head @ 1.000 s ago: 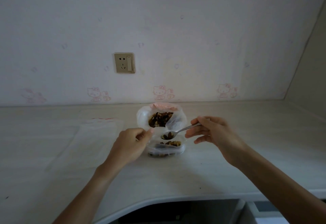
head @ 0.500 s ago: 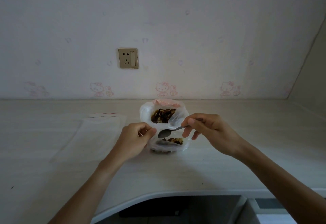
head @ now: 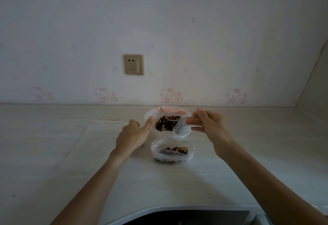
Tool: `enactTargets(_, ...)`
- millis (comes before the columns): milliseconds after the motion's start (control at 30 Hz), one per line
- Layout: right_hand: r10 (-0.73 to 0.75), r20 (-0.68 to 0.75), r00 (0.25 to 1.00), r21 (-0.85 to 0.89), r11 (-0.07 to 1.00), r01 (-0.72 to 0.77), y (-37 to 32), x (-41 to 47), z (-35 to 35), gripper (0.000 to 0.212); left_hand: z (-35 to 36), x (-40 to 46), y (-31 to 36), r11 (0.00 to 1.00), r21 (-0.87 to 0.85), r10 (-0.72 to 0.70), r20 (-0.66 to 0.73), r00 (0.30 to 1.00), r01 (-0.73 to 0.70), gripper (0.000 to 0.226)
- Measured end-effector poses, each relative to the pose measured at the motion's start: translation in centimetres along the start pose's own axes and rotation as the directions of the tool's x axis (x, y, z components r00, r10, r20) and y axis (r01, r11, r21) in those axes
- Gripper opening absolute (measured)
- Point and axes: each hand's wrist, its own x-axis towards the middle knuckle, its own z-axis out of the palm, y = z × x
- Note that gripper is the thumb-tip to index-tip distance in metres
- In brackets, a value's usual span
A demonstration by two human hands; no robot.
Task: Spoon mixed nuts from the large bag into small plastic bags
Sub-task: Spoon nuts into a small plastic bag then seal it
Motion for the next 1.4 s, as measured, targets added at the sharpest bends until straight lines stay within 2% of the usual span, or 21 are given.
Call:
enactTargets(67, 0.018, -0.008, 1.000, -0.002, 1.000, -0.018, 0.5, 0.3, 0.9, 0.033, 0.7, 0.3, 0.2, 0.999, -0.029, -0.022, 0.026, 0.999, 0.023, 0.097)
enactTargets(133, 0.039, 0.004, 0.999, -0.014, 0.999, -0.039, 1.0, 0.5, 1.8, 0.034, 1.2, 0.3, 0.2, 0.998, -0.062, -0.025, 0.035, 0.999, 0.027, 0.091)
enactTargets(267, 0.077, 0.041, 0.996, -0.056, 0.996, -0.075, 1.9, 0.8, 3.2, 0.037, 1.9, 0.5, -0.3, 0.979, -0.198, 0.046, 0.033, 0.998, -0.039, 0.038)
enactTargets(367, 0.108, 0.025, 0.994, -0.056, 0.993, -0.107, 2.5, 1.2, 3.7, 0.034, 2.1, 0.4, -0.2, 0.964, -0.259, 0.062, 0.017, 0.998, -0.056, 0.025)
enactTargets(600, 0.126, -0.019, 0.992, -0.014, 0.992, -0.126, 3.4, 1.4, 3.7, 0.034, 2.1, 0.1, 0.2, 0.909, -0.417, 0.043, 0.057, 0.997, -0.015, 0.025)
enactTargets(833, 0.092, -0.094, 0.991, -0.058, 0.994, -0.098, 3.8, 2.3, 4.5, 0.028, 1.8, -0.4, 0.6, 0.898, -0.439, 0.041, 0.069, 0.997, -0.006, 0.026)
enactTargets(1000, 0.049, -0.069, 0.996, -0.106, 0.993, -0.056, 4.1, 2.7, 4.4, 0.024, 2.0, -0.7, 0.3, 0.884, -0.467, 0.054, 0.075, 0.996, -0.013, 0.026)
enactTargets(1400, 0.160, -0.073, 0.984, -0.094, 0.982, -0.166, 3.9, 3.4, 4.5, 0.021, 2.0, -0.6, 0.4, 0.859, -0.512, 0.076, 0.097, 0.992, -0.016, 0.026)
